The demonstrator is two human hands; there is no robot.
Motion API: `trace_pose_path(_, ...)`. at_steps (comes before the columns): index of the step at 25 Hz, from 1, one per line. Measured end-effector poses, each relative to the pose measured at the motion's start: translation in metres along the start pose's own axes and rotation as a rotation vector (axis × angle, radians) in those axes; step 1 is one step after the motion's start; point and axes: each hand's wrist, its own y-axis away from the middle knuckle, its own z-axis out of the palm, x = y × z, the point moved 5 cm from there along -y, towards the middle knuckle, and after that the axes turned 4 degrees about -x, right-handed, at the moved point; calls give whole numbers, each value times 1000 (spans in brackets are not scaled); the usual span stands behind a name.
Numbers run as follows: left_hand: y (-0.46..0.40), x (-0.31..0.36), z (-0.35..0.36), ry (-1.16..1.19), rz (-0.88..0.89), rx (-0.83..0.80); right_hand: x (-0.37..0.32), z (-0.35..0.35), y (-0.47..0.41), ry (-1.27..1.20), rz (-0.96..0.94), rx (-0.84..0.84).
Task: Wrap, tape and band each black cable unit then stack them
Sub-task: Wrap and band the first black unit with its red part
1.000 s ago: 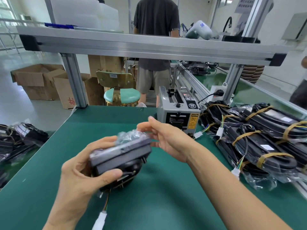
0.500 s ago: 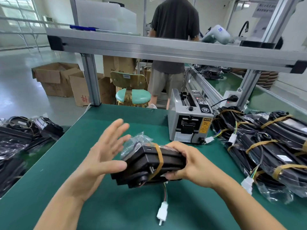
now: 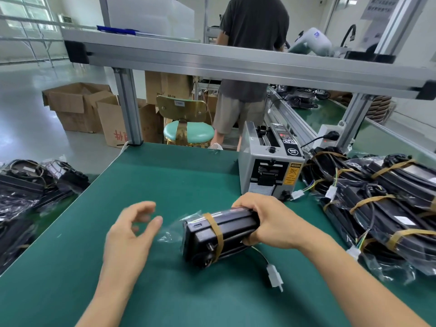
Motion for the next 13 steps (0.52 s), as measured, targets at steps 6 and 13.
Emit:
trace_pose_path(6, 17, 20, 45, -3, 221, -443, 5, 2, -9, -12, 37, 25)
trace_pose_path(13, 15, -2, 45, 128, 181, -207, 53, -14, 12, -433, 203, 318)
